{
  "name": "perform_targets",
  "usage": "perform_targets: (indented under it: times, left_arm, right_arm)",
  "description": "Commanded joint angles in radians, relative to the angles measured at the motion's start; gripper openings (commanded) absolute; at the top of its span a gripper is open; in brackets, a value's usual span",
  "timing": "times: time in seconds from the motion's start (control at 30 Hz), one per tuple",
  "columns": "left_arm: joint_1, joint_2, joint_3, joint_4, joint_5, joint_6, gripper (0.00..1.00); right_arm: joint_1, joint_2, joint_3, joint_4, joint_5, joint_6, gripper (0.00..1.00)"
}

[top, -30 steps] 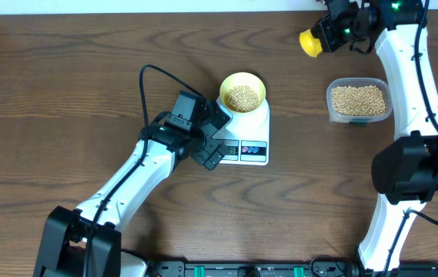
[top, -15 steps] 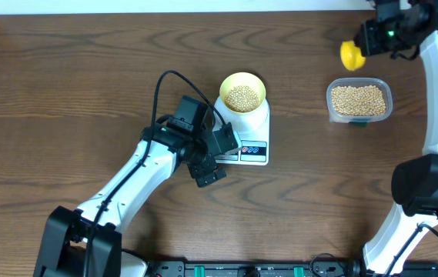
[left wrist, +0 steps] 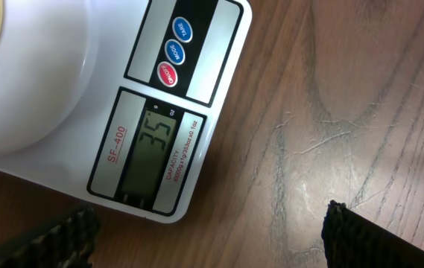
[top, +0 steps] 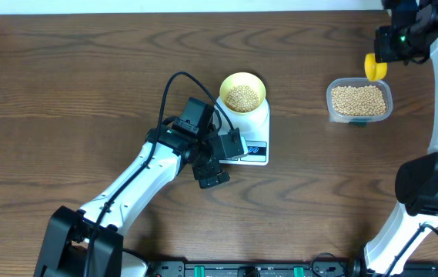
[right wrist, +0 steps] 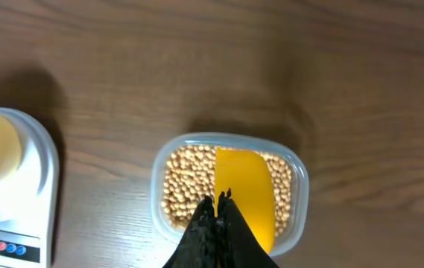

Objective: Scoop item into bowl and weigh 50g on scale

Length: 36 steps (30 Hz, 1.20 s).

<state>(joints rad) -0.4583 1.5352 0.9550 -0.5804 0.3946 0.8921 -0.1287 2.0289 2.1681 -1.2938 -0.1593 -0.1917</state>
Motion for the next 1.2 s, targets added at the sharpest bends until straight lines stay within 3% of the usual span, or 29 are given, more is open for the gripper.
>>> perform_targets:
  times: [0.0,0.3,0.67,1.17]
  left_arm:
    - [0.001,-0.003,-0.002,-0.002,0.013,0.016,0.98]
    - [0.001,-0.003,-0.002,-0.002,0.013,0.016,0.98]
    - [0.001,-0.003,-0.002,-0.002,0.013,0.016,0.98]
    - [0.001,-0.003,-0.002,-0.002,0.013,0.016,0.98]
  right_arm:
    - [-0.002,0.037,-0.026,-0.005,0.061,0.011,0.01]
    - [-0.002,0.121,-0.035,-0.004,0.195,0.000,0.01]
    - [0.004,0.243,-0.036,-0.009,0.189,-0.026,0.01]
    - [-0.016,0.301,-0.034,-0.020,-0.143,-0.034,0.01]
